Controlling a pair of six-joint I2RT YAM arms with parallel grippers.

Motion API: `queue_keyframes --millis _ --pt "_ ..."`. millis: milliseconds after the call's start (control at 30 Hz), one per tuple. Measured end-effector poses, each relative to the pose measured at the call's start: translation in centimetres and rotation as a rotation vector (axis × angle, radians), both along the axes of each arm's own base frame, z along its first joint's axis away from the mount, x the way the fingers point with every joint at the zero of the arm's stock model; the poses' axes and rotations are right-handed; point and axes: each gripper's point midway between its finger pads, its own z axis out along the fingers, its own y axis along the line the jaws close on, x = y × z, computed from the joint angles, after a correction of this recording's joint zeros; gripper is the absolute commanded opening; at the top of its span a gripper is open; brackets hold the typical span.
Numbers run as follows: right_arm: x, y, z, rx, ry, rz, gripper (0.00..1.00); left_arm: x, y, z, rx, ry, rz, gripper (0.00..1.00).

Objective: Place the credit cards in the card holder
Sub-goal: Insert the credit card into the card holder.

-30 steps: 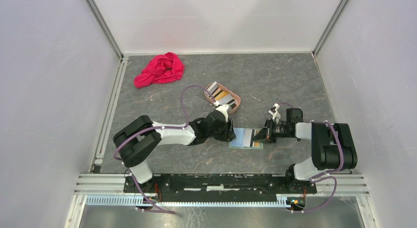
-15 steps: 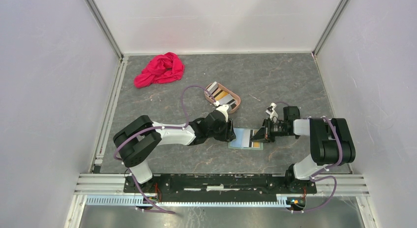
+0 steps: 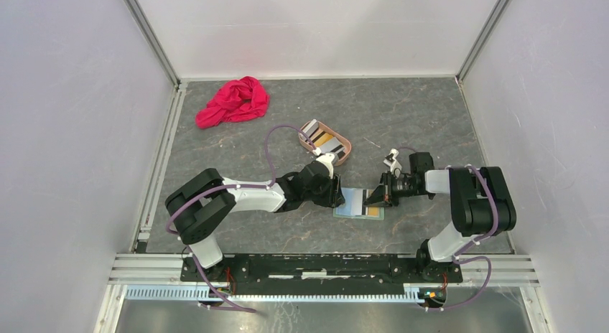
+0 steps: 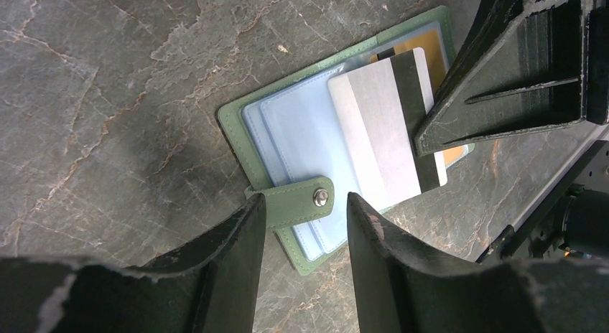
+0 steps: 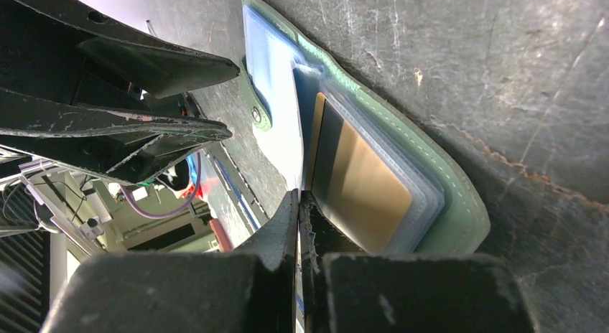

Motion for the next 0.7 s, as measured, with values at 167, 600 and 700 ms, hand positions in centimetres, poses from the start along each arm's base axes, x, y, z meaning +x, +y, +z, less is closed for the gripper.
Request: queue_keyframes --millis 167,600,700 --pt "0.1 0.2 -0.1 -0.002 -0.001 0.016 0.02 0.0 0.0 0.0 -0.001 0.001 -0.001 0.51" --pt "0.2 0.9 -0.4 -0.004 0.007 0.055 0.11 -0.1 -0.1 0.0 -0.003 0.005 -0.007 0.5" --pt "0.1 1.1 -0.6 -0.004 0.012 0.062 0.17 -0.1 -0.1 0.0 -0.003 0.005 -0.007 0.5"
